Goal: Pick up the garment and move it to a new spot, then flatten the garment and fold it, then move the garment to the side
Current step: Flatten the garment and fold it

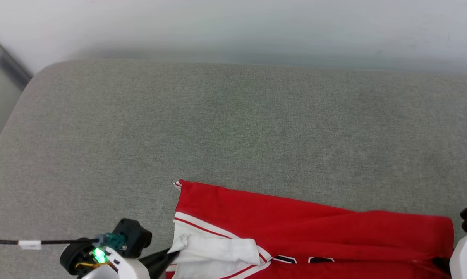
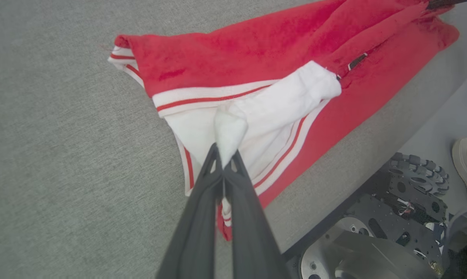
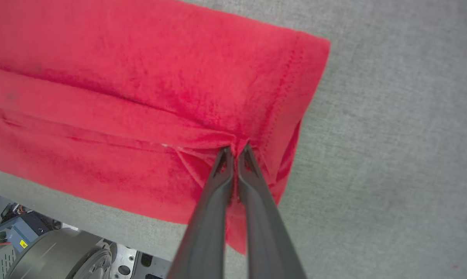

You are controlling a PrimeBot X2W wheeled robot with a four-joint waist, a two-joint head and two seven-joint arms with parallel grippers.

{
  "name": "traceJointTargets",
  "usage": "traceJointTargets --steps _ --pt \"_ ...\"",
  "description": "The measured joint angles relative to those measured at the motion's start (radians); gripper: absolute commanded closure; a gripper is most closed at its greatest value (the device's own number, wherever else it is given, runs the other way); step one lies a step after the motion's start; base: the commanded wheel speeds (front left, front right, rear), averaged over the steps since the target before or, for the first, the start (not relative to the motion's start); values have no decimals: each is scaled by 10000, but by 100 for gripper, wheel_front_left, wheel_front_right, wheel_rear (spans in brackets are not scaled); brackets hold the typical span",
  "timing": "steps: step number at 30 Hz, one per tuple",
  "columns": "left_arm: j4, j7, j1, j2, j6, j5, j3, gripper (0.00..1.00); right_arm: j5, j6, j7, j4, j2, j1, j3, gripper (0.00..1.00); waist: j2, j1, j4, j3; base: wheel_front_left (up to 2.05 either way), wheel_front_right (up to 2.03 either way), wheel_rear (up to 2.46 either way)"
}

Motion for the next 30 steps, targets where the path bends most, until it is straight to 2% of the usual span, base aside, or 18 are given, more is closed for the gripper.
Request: traceJointTargets --steps 13,14,15,16,17,18,24,28,30 --pt "1825 -316 -118 -991 -665 882 -913 100 128 4 -569 677 -244 -44 598 100 0 1 15 259 0 0 0" --pt "1946 -397 -119 -1106 -665 892 -941 100 130 4 -685 715 -245 -45 616 78 0 1 12 230 0 0 0" --pt "2065 -464 -113 -1229 -667 857 -963 100 123 4 -782 748 -253 -47 654 22 0 1 6 199 0 0 0" --pt "2171 -545 -107 -1315 -694 848 -980 100 86 4 -846 752 -332 -47 777 0 0 1 5 159 0 0 0" --pt "2259 -637 -96 -1390 -698 849 -989 43 46 4 -886 744 -454 -50 907 0 0 1 5 105 0 0 0" --pt "2328 -708 -74 -1438 -698 849 -999 0 46 2 -938 746 -566 -50 974 0 0 1 -1 46 0 0 0" --pt "2393 -1237 8 -1388 -426 1258 -920 0 420 0 -1087 662 -836 -67 723 0 0 1 -58 -422 0 0 0" --pt "1760 -1927 108 -1490 104 1124 -437 0 834 0 -794 59 -844 93 105 0 0 1 -75 -733 0 0 0" --pt "1605 -2343 185 -1436 523 1275 -151 0 928 0 -583 -303 -802 182 -372 0 0 1 -101 -795 0 0 0"
